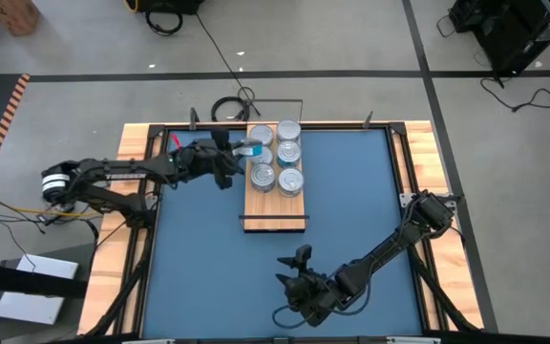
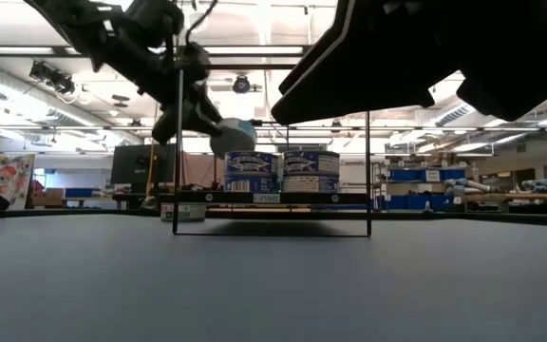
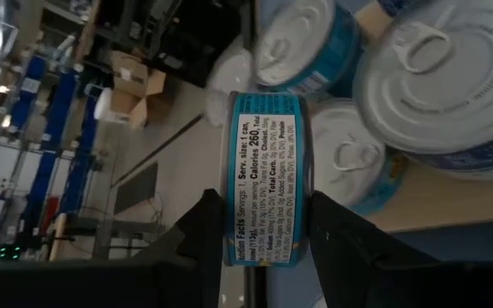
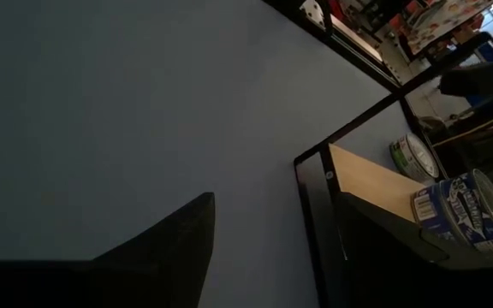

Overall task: Stack canned seafood by type on shelf
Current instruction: Stack the yellow blue tuna can on top of the other yellow blue tuna can on the shelf

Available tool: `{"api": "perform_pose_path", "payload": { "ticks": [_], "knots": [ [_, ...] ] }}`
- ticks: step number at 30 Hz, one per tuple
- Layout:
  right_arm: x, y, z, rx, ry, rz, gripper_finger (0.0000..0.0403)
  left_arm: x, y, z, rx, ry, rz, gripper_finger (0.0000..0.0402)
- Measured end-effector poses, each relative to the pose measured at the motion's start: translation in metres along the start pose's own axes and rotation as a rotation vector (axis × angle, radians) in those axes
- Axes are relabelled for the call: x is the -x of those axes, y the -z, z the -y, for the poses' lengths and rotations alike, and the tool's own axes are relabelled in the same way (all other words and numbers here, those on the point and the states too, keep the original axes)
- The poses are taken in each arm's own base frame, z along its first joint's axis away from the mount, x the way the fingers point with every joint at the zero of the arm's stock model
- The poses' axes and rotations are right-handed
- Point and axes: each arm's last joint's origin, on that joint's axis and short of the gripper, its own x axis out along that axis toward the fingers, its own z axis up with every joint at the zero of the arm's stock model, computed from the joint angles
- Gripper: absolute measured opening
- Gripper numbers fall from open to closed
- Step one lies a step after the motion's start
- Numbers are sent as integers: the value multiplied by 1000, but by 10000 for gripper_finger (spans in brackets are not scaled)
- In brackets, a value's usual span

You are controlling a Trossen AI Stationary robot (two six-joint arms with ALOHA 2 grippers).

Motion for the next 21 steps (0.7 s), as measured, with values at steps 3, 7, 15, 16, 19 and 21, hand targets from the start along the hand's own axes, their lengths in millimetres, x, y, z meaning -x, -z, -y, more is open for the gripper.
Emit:
{"api": "perform_pose_path", "payload": {
  "ticks": [3,7,15,16,19,21],
  "knots": [
    [-1,1,1,-10,-2,-10,250,-10,2,2,3,8,8,141],
    [-2,1,1,-9,-5,-12,250,-22,4,8,1,26,1,141],
    [-2,2,1,-21,-5,-15,250,-35,6,16,-5,55,12,141],
    [-2,2,1,-24,-6,-15,250,-36,6,16,-5,56,12,141],
    [-2,2,1,-24,-13,-16,250,-37,6,17,-3,56,13,159],
    [-2,2,1,-24,-15,-17,250,-36,6,17,-1,55,11,179]
  ]
}}
